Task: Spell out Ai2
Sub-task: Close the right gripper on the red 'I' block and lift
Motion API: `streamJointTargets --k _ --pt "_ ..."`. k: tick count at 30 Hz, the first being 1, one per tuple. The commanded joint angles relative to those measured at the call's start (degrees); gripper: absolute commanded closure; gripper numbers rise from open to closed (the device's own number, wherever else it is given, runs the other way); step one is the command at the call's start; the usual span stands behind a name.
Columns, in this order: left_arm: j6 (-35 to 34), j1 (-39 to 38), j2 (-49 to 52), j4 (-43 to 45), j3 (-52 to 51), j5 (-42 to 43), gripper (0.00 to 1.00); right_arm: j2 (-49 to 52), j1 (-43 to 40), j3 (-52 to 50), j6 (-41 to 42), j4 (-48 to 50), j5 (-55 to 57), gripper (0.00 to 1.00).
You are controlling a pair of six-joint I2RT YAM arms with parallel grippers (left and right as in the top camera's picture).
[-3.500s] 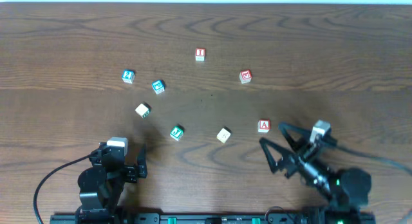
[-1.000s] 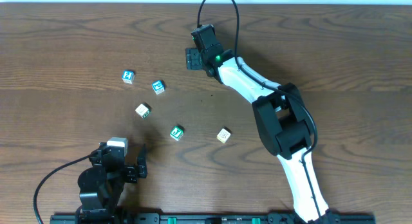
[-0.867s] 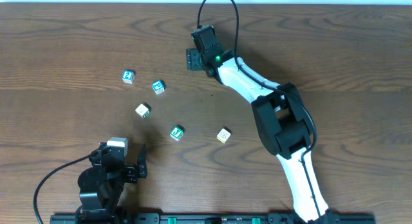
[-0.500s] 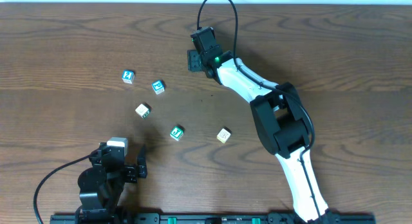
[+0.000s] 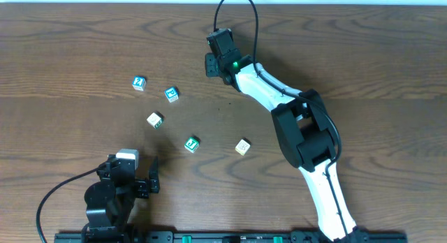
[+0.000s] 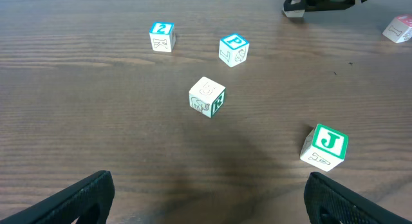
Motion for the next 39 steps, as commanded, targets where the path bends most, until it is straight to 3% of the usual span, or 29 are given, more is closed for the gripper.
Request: streamJointTargets --k 1,10,16,19,31,34,39 --pt "1.2 0.4 -0.3 0.2 -0.7 0.0 0.05 0.7 0.4 1.3 0.2 0.2 0.1 0.63" --pt "1.2 0.4 -0.3 0.2 -0.7 0.0 0.05 0.2 0.4 1.6 0.2 -0.8 0.0 0.72" --pt "1.2 0.4 -0.3 0.2 -0.7 0.0 0.05 -4.5 0.3 2.3 0.6 -7.0 0.0 0.81" --pt "1.2 0.4 -0.3 0.2 -0.7 0.0 0.05 -9.0 0.3 2.3 0.6 -10.8 0.0 0.99" --pt "1.2 0.4 -0.3 0.2 -0.7 0.0 0.05 -22.6 1.6 0.2 2.4 -35.2 0.3 0.99" --pt "1.2 0.4 -0.3 0.2 -0.7 0.0 0.04 -26.2 4.1 -6.6 2.8 -32.1 1.1 0.99" --pt "1.2 0.4 -0.3 0.2 -0.7 0.0 0.05 -29.5 6.0 -22.0 5.1 -19.2 1.0 0.99"
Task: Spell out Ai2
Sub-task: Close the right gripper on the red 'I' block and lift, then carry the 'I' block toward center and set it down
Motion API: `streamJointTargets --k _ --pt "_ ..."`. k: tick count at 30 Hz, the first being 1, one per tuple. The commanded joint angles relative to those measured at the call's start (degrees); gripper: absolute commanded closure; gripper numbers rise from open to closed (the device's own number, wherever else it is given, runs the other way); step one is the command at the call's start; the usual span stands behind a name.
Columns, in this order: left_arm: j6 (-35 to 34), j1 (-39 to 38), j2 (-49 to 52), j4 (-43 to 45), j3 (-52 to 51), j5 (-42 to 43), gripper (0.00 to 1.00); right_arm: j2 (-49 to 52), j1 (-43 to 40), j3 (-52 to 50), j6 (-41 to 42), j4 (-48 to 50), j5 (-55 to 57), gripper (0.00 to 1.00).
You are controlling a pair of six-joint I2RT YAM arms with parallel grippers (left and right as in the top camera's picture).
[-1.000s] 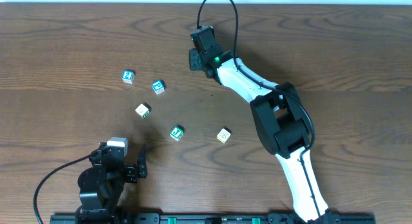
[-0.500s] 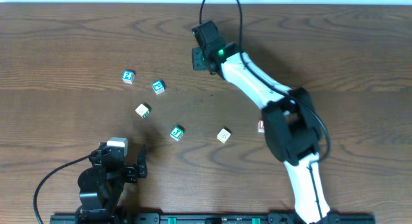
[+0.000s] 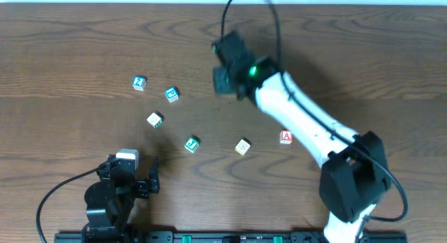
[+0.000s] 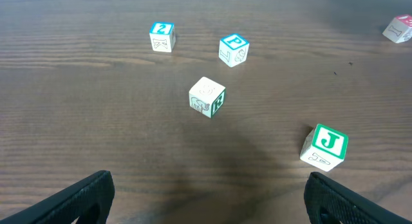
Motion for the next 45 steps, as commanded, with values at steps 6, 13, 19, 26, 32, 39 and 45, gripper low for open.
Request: streamJointTargets --k 6,13,19,26,32,39,45 --pt "1.2 0.4 -0.3 0.2 -0.7 0.0 0.05 -0.7 0.8 -9.2 6.0 5.9 3.9 0.99" --pt "1.2 0.4 -0.3 0.2 -0.7 0.0 0.05 2.5 2.0 -9.4 9.4 6.2 6.4 0.99" --pt "1.2 0.4 -0.3 0.2 -0.7 0.0 0.04 4.7 2.4 -9.4 12.6 7.2 6.4 0.99" --pt "1.2 0.4 -0.3 0.2 -0.7 0.0 0.05 6.4 2.6 -9.4 12.6 7.8 6.5 0.99" --pt "1.2 0.4 -0.3 0.2 -0.7 0.0 0.05 7.6 2.9 -9.4 12.6 8.0 6.9 0.99" --pt "1.2 0.4 -0.3 0.2 -0.7 0.0 0.05 8.5 3.0 -9.4 12.6 8.1 7.1 0.99" --pt "1.2 0.4 -0.3 0.2 -0.7 0.0 0.05 8.6 3.0 -9.4 12.5 8.6 7.2 0.75"
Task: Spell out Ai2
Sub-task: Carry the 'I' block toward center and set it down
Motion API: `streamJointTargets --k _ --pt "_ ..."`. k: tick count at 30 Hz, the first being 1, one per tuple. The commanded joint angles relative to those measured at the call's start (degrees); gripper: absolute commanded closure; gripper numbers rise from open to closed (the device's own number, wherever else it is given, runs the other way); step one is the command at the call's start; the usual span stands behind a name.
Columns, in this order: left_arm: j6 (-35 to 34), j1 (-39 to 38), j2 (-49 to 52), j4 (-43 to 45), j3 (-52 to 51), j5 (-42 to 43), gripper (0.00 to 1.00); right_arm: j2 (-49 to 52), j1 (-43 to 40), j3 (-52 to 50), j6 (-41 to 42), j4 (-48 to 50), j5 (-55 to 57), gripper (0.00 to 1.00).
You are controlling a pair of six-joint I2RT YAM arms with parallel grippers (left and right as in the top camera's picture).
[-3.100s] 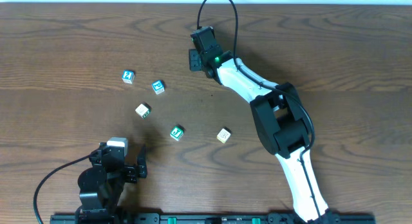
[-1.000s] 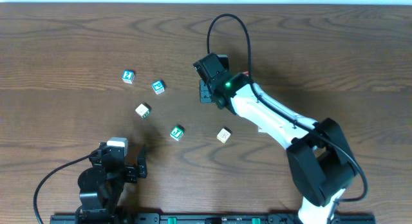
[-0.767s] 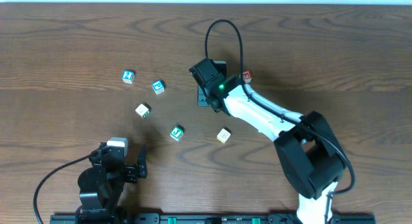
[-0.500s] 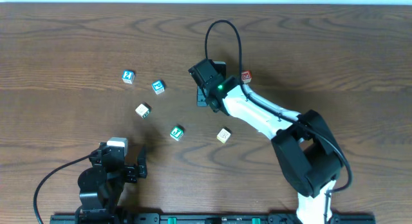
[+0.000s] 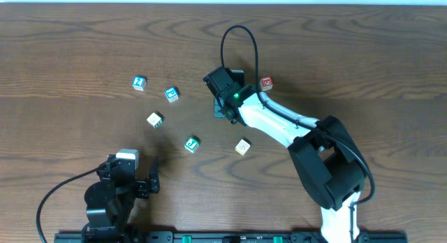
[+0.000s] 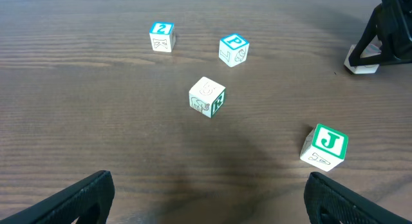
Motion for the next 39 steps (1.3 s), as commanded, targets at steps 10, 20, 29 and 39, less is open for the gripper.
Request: streamJointTargets --k 10,20,29,39 --pt "1.2 0.4 -0.3 0.2 -0.7 0.0 0.05 0.9 0.7 0.1 1.0 0.6 1.9 0.37" --pt "1.2 0.4 -0.3 0.2 -0.7 0.0 0.05 0.9 0.3 0.1 1.0 0.9 2.0 0.42" --pt "1.2 0.4 -0.3 0.2 -0.7 0.0 0.05 0.9 0.3 0.1 -1.9 3.5 -0.6 0.41" --pt "1.2 0.4 -0.3 0.2 -0.7 0.0 0.05 0.9 0.2 0.1 -3.4 3.6 -0.3 0.39"
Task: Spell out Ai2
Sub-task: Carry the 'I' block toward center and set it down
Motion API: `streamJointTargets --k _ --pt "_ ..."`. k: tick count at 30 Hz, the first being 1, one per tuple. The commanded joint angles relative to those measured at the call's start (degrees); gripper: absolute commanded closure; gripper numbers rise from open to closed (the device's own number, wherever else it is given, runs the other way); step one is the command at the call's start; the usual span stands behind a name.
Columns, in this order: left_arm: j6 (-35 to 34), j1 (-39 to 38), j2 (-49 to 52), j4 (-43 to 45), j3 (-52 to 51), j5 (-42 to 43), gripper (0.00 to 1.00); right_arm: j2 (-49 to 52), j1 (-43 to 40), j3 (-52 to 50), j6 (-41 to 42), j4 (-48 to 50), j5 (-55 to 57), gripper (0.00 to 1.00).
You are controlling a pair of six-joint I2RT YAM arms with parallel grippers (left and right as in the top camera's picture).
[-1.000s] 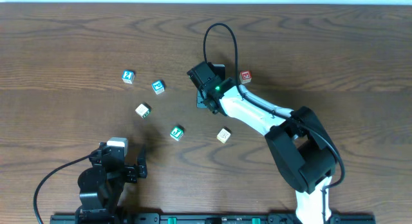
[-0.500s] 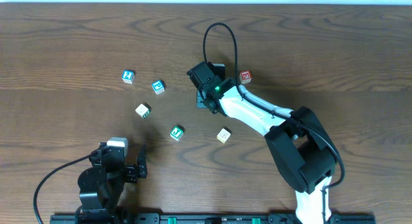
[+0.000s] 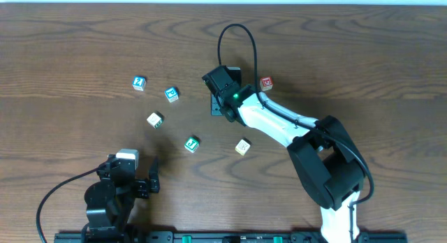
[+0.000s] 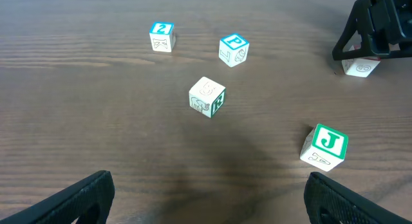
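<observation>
Lettered cubes lie on the wooden table: blue "2" (image 4: 162, 37), blue "P" (image 4: 233, 49), a white and green cube (image 4: 207, 96), green "J" (image 4: 325, 146). A white cube (image 4: 360, 67) rests on the table between the fingers of my right gripper (image 3: 219, 105), which stand a little apart from it, open. Overhead, a red cube (image 3: 266, 83) lies behind the right arm and a cream cube (image 3: 242, 146) in front of it. My left gripper (image 4: 209, 198) hangs open and empty near the front left.
The right arm (image 3: 279, 124) stretches from the front right across the middle of the table (image 3: 84, 47). The left arm's base (image 3: 108, 197) stands at the front edge.
The right gripper's fingers have spread slightly and the near one has shifted left, leaving the white cube uncovered on the table. The other cubes and the left gripper have not moved.
The right gripper was at the back of the table with something white under it. It was then raised over the middle, and a red "A" cube showed right of the cream cube, where the arm now lies. Then it was down on a white cube right of "P", now open.
</observation>
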Motion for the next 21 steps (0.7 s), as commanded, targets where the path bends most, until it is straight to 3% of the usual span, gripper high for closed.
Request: streamJointTargets --k 1,10,16,21 --pt "1.2 0.4 -0.3 0.2 -0.7 0.0 0.05 0.7 0.1 0.1 -1.3 0.1 0.3 0.38" --pt "1.2 0.4 -0.3 0.2 -0.7 0.0 0.04 0.7 0.0 0.1 -3.1 0.4 0.2 0.39" --pt "1.2 0.4 -0.3 0.2 -0.7 0.0 0.05 0.7 0.1 0.1 -5.4 1.0 -0.2 0.45" --pt "1.2 0.4 -0.3 0.2 -0.7 0.0 0.05 0.7 -0.1 0.1 -5.8 1.0 -0.1 0.38"
